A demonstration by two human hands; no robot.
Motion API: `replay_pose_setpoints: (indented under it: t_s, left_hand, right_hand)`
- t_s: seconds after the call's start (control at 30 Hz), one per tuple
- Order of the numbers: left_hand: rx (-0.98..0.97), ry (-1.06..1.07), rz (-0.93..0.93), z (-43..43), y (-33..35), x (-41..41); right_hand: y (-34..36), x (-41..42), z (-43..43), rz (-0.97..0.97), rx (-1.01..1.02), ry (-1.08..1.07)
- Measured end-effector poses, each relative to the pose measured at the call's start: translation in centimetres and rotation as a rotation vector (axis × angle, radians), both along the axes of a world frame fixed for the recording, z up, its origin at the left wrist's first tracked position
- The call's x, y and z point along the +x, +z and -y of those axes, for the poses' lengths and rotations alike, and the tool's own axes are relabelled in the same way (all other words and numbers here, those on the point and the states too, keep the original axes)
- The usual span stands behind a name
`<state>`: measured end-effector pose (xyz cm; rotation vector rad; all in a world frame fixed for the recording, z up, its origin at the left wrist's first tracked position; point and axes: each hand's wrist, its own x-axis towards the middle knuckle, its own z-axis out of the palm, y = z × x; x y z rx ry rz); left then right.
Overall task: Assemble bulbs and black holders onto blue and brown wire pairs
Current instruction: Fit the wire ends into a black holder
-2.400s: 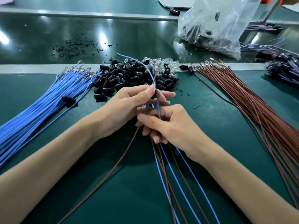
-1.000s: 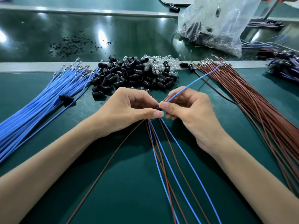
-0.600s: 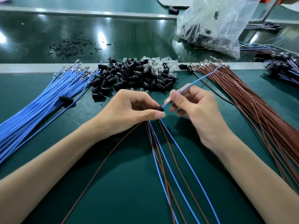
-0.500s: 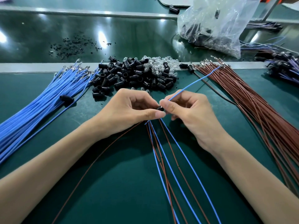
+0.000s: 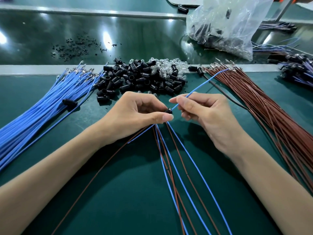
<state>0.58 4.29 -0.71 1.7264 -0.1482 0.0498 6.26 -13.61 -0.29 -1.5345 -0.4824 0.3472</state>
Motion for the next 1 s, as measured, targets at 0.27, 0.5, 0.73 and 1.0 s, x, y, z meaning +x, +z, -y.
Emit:
replay_pose_setpoints:
  t_s: [0.27, 0.5, 0.73, 1.0]
  left_hand:
    - [0.037, 0.015, -0.026, 0.1, 0.3, -0.1]
    - [0.049, 0.023, -0.054, 0.4, 0.7, 0.0]
    - [0.21, -0.142, -0.16, -0.6, 1.6, 0.0]
    - [0.266, -0.376, -0.284, -2.0, 2.4, -0.3]
  right_hand:
    - [0.0, 0.8, -0.1, -0.288, 0.276, -0.181]
    - [0.0, 0.8, 0.1, -0.184, 0.018, 0.005]
    - [0.2, 2.9, 1.2, -0.389, 0.316, -0.324]
    - [0.2, 4.5, 2.9, -0.315, 0.31, -0.373]
